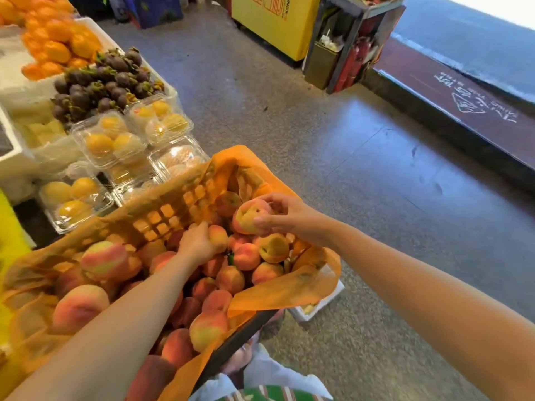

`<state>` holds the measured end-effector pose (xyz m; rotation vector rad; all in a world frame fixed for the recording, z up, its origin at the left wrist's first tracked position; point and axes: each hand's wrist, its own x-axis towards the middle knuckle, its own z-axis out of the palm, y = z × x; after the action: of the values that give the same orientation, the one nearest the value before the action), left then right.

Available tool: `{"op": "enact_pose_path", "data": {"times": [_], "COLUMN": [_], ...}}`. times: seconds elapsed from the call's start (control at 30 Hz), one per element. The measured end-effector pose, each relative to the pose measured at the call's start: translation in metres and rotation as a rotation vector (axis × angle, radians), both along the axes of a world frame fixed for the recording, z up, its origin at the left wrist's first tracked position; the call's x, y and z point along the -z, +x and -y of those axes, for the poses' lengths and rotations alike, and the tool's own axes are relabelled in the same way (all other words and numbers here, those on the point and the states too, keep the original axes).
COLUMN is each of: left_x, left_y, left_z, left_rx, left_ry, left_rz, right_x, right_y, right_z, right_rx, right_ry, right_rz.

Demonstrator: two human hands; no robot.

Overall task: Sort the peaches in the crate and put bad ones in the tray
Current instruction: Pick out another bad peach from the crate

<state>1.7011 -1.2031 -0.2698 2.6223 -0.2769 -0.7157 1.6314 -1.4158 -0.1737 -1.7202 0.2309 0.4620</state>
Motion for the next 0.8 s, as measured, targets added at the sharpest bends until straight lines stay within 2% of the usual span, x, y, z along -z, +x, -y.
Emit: {"op": "enact_pose_path", "data": {"times": [0.07, 0.1, 0.17, 0.23, 0.33, 0.47, 0.57, 0.7, 0.8], "left_x": [-0.009, -0.015, -0.032, -0.052, -0.071, -0.087, -0.093, -0.092, -0.080], "left_y": [0.000, -0.001, -0.009, -0.022, -0.040, -0.053, -0.062, -0.081, -0.102], "left_z": [-0.001, -0.001, -0.001, 0.002, 0.013, 0.025, 0.029, 0.042, 0.058], "left_rx": [0.001, -0.005, 0.029, 0.106, 0.125, 0.066, 0.053, 0.205, 0.333], "left_ry": [-0.046, -0.129, -0.422, -0.708, -0.902, -0.865, -0.821, -0.779, -0.598], "left_rz": [0.035, 0.067, 0.071, -0.020, -0.019, 0.222, 0.303, 0.298, 0.353], "right_x": [0.000, -0.001, -0.002, -0.002, -0.004, -0.015, -0.023, -0.031, -0.027], "right_y": [0.001, 0.001, 0.002, 0.004, 0.003, -0.007, -0.023, -0.058, -0.093], "right_z": [0.001, 0.001, -0.001, -0.003, -0.005, -0.004, -0.001, 0.008, 0.020], "right_rx": [-0.015, -0.017, -0.016, -0.003, 0.012, 0.024, 0.010, 0.107, 0.276], "right_ry": [0.005, 0.007, 0.013, 0.007, -0.012, 0.048, 0.032, -0.010, -0.035], "right_rz": [-0.004, -0.006, -0.006, 0.010, 0.070, 0.103, 0.130, 0.175, 0.187]}}
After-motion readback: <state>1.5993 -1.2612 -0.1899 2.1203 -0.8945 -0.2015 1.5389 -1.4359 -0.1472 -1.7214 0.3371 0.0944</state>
